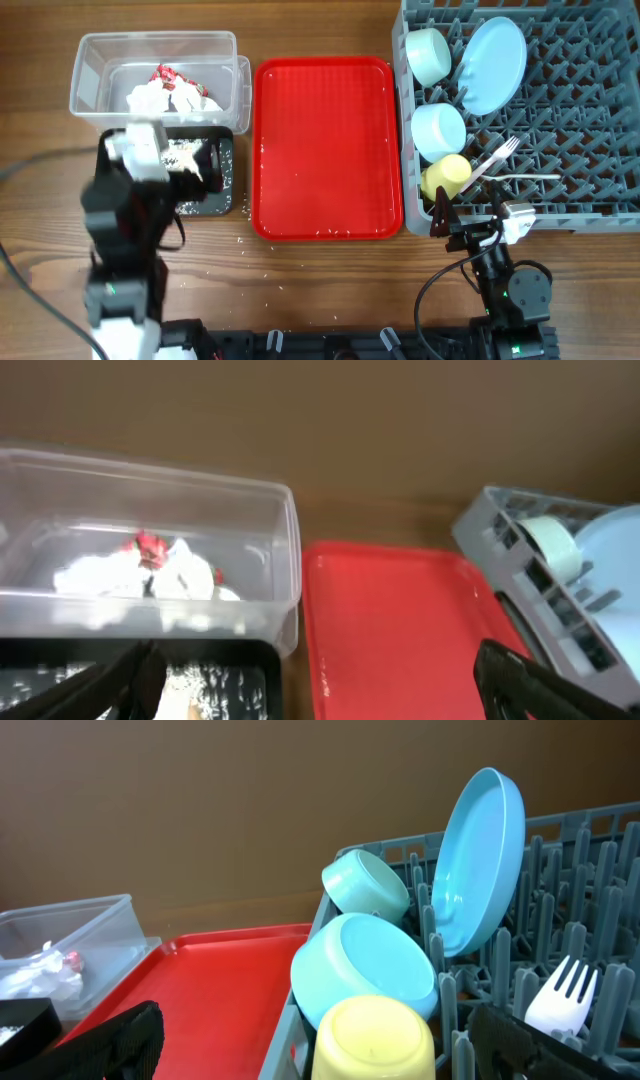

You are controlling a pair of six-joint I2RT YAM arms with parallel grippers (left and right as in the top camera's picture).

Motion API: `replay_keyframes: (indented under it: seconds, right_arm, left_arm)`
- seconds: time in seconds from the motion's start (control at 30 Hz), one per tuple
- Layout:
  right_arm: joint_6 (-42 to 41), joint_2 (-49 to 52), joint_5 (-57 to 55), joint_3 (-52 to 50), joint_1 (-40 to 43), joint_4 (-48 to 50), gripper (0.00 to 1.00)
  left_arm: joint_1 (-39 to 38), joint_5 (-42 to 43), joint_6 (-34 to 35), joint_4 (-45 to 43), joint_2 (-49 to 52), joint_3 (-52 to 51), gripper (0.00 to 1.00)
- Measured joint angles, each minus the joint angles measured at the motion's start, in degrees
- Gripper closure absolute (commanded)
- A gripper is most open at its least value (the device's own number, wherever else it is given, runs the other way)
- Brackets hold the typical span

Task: Sort waste into correct bins and load items into the dishwasher rack

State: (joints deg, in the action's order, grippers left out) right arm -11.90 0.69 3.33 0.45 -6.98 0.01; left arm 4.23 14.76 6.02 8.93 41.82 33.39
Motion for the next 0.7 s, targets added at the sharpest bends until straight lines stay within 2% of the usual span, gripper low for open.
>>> replay_keyframes:
  seconds: [0.07,0.17,0.27,0.4,0.5,0.7]
  right_arm:
    - [0.0,0.0,0.0,0.0,0.0,0.0,0.0]
    - [0.0,0.0,0.0,0.0,0.0,0.0,0.0]
    - [0.0,0.0,0.0,0.0,0.0,0.0,0.0]
    - [0.0,0.0,0.0,0.0,0.0,0.0,0.0]
    - [0.0,-0.1,0.0,0.0,0.0,0.0,0.0]
    - [0.0,0.0,0.0,0.0,0.0,0.0,0.0]
  left_arm:
    - [0.0,0.0,0.0,-5.1,-10.7,-11.3,0.0]
    - [0.0,-0.1,0.0,-9.8,-20.9,-21.7,0.0]
    - [0.0,-0.1,0.0,-10.7,-30.4,-28.5,0.0]
    - [0.0,-0.1,0.0,-9.0,-39.9,-32.5,0.0]
    - [0.0,-0.1,0.0,-5.9,-41.0,-32.6,0.0]
    - [0.0,-0.1,0.0,-5.9,-41.0,-32.7,0.0]
